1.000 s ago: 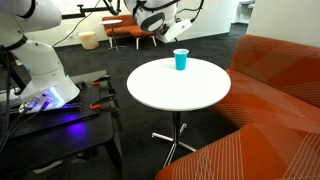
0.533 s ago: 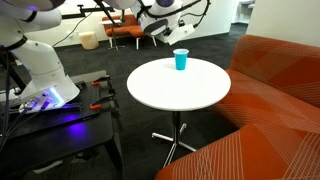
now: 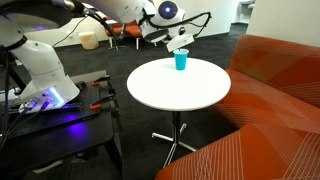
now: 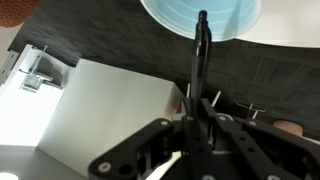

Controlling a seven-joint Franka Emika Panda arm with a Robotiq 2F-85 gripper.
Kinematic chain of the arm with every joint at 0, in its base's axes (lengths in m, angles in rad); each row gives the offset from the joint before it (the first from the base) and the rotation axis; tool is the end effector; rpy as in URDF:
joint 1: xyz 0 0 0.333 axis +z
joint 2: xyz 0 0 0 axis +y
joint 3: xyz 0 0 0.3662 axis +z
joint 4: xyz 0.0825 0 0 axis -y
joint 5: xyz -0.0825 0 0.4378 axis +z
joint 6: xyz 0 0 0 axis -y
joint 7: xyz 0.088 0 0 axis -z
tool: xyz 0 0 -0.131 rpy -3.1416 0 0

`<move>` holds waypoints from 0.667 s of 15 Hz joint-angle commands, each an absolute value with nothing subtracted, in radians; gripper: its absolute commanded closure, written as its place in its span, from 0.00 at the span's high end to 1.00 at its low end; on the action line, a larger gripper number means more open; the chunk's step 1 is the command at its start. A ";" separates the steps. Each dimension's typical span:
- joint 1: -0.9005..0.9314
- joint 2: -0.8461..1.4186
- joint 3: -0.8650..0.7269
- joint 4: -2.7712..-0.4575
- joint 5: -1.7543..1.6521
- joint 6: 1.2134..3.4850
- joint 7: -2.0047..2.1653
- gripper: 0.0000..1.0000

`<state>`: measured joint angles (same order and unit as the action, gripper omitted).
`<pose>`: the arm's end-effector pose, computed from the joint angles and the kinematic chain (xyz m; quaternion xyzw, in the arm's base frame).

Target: Put the pen inside the light blue cup

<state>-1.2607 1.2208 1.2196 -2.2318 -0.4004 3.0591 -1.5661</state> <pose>0.6322 0.0025 0.2014 -0.6593 -0.5606 -0.4832 0.1326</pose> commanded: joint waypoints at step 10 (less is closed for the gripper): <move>-1.304 1.345 1.169 -2.229 -0.390 3.084 -1.591 0.03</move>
